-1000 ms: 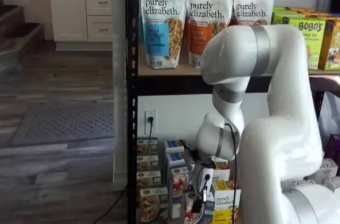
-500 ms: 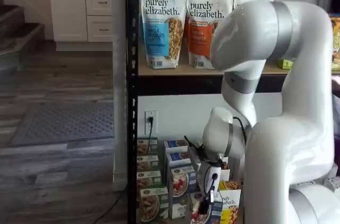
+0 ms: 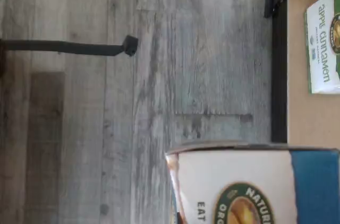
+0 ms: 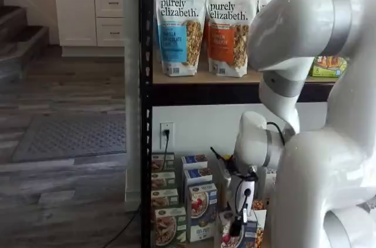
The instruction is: Pick up the blue and white box that is on the bottom shelf, the second box from the left
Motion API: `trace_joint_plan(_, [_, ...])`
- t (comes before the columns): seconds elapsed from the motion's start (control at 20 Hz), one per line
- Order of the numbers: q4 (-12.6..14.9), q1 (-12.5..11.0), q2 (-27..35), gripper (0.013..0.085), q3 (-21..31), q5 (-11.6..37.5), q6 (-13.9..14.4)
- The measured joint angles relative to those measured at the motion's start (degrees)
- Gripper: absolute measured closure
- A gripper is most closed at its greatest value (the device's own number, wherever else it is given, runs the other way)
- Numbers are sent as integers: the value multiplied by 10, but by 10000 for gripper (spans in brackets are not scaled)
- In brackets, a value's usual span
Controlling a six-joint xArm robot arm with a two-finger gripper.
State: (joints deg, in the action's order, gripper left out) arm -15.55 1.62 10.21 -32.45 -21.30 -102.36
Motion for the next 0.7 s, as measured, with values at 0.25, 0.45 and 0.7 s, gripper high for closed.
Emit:
trace_joint_plan(0.25, [27, -10, -53, 530, 31, -22, 17])
trace_joint_plan(0.45, [50, -16, -94, 530, 51, -44, 34])
trace_joint_plan(0.7, [61, -20, -139, 530, 72, -72, 42])
